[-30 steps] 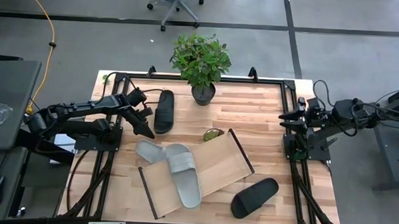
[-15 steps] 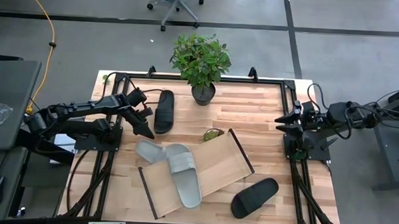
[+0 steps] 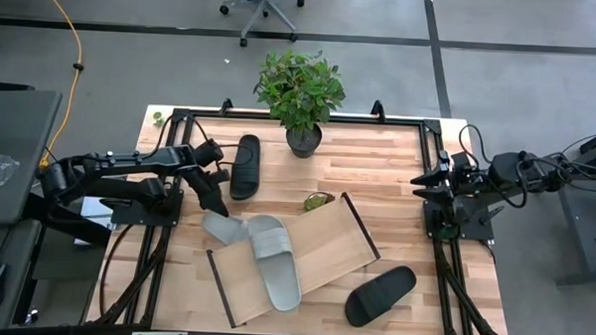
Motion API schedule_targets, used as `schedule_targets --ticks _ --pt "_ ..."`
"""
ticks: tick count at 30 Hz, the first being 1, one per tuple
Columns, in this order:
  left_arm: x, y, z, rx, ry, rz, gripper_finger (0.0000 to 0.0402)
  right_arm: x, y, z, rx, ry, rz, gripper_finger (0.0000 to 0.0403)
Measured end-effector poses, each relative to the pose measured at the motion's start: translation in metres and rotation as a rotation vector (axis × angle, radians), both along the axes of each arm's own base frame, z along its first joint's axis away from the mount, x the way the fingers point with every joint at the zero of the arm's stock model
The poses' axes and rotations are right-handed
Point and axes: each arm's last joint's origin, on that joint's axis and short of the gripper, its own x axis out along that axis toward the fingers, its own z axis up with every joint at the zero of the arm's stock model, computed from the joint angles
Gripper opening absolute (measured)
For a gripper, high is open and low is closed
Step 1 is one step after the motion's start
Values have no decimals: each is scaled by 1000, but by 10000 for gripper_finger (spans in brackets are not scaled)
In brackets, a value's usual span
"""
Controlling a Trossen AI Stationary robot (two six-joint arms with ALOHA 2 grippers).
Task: Pick and place slides into the shelf
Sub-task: Put the gray slipper on the shelf
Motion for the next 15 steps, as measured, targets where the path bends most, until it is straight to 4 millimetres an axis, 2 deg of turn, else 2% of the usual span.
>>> schedule_targets --ticks 7,15 --pt "4 0 1 27 -5 7 201 0 0 -1 -11 9 1 141" --pt "10 -9 -5 -5 55 -34 200 -1 0 -2 -34 19 1 141"
